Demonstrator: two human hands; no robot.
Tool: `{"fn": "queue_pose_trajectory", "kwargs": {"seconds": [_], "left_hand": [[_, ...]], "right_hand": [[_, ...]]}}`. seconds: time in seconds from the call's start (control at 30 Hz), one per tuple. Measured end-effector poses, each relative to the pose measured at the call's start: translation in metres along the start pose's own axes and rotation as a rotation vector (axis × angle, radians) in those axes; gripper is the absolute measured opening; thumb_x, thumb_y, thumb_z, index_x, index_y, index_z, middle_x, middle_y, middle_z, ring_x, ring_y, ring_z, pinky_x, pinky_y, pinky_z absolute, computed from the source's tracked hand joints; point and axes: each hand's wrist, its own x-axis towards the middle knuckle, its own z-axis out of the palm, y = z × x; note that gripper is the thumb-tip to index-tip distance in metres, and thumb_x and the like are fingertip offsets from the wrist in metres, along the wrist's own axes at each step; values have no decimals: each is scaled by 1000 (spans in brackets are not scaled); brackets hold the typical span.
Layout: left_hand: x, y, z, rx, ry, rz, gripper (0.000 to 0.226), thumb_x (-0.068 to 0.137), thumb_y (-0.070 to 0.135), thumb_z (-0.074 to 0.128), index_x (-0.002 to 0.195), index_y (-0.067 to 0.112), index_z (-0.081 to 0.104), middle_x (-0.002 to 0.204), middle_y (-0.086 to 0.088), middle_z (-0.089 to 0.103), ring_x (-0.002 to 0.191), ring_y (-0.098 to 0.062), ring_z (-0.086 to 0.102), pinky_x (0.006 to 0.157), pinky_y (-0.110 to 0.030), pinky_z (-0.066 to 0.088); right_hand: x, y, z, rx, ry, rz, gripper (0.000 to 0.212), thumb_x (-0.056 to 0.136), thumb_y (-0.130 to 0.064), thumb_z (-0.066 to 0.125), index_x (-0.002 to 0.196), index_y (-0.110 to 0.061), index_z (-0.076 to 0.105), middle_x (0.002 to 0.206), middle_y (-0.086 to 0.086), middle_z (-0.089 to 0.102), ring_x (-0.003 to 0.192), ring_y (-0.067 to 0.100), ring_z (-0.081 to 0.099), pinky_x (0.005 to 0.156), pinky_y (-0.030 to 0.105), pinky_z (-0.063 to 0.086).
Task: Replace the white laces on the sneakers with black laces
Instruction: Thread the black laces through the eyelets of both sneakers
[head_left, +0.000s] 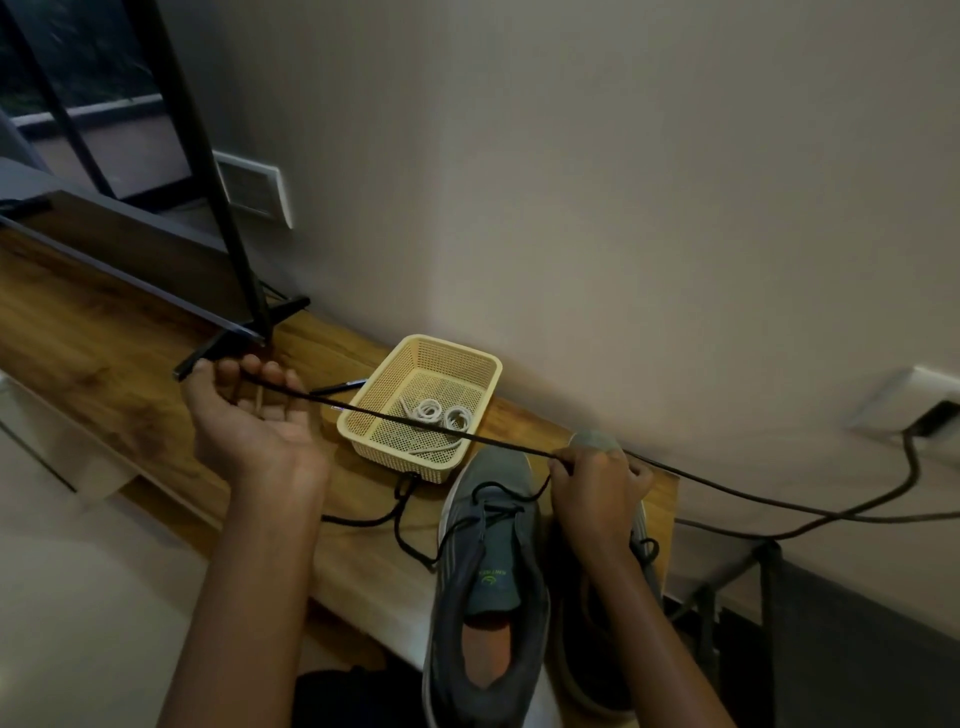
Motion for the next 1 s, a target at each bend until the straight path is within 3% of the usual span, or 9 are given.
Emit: {"fn": "queue_pose_trajectory", "kwargs": {"seconds": [0.1, 0.27, 0.43, 0.57, 0.7, 0.77, 0.87, 0.93, 1.0], "left_hand": [[2, 2, -1, 61, 45, 155, 7, 92, 20, 53, 93, 14, 55, 77, 3, 60, 63, -8, 59, 61, -21, 49], [2, 2, 2, 226, 9, 392, 14, 94, 10, 50, 105, 10, 58, 94, -4, 66, 74, -10, 66, 72, -24, 54], [-3, -2, 1, 284, -1, 432, 21, 92, 2, 54, 107, 17, 53, 102, -3, 69, 74, -11, 68, 70, -24, 55], [-3, -5, -1, 353, -22, 403, 34, 91, -2, 53, 116, 20, 50, 110, -4, 67, 68, -6, 66, 65, -20, 52], [-5, -13, -2, 411, -34, 371, 16, 93, 12, 57, 106, 20, 59, 105, -4, 67, 74, -6, 67, 63, -20, 51], [-8, -17, 0, 441, -65, 402, 13, 95, 16, 55, 106, 18, 62, 100, -1, 67, 75, -5, 66, 62, -18, 51], [-15, -18, 6, 495, -126, 580, 12, 95, 16, 54, 105, 19, 60, 95, 3, 65, 75, -5, 64, 63, -17, 49], [-23, -18, 8, 563, -183, 777, 10, 94, 17, 53, 102, 23, 57, 95, 5, 62, 79, -5, 62, 68, -18, 49], [-31, -21, 8, 667, -279, 909, 8, 93, 17, 53, 100, 19, 57, 94, 4, 60, 81, -5, 59, 70, -16, 49]], "right_hand": [[0, 1, 0, -12, -42, 12, 23, 93, -20, 51, 94, -22, 75, 87, -2, 71, 89, 18, 57, 78, 29, 12], [0, 2, 2, -69, -52, 47, 25, 90, -15, 50, 93, -21, 74, 83, 0, 71, 84, 19, 57, 88, 33, 23], [1, 5, 2, -111, -78, 85, 22, 87, -15, 52, 85, -20, 74, 75, 0, 66, 85, 20, 56, 97, 38, 27], [0, 2, -2, -35, -125, 60, 24, 89, -16, 51, 95, -22, 74, 86, -2, 70, 92, 19, 57, 98, 37, 21], [1, -5, 2, 181, -198, -19, 21, 89, -17, 55, 99, -23, 73, 98, -7, 71, 99, 16, 59, 98, 34, 22], [1, -11, 1, 504, -238, -74, 22, 86, -13, 62, 94, -31, 72, 96, -16, 69, 100, 11, 61, 102, 40, 36], [-1, -18, -7, 958, -515, -164, 52, 84, 4, 61, 111, -40, 61, 107, -20, 68, 116, 1, 55, 101, 29, 43], [1, -11, -1, 780, -475, -222, 59, 81, 1, 55, 121, -43, 54, 114, -24, 64, 123, 2, 50, 110, 42, 32], [6, 0, 4, 454, -301, -179, 47, 79, -7, 54, 113, -39, 60, 109, -21, 63, 119, 13, 53, 109, 56, 25]]}}
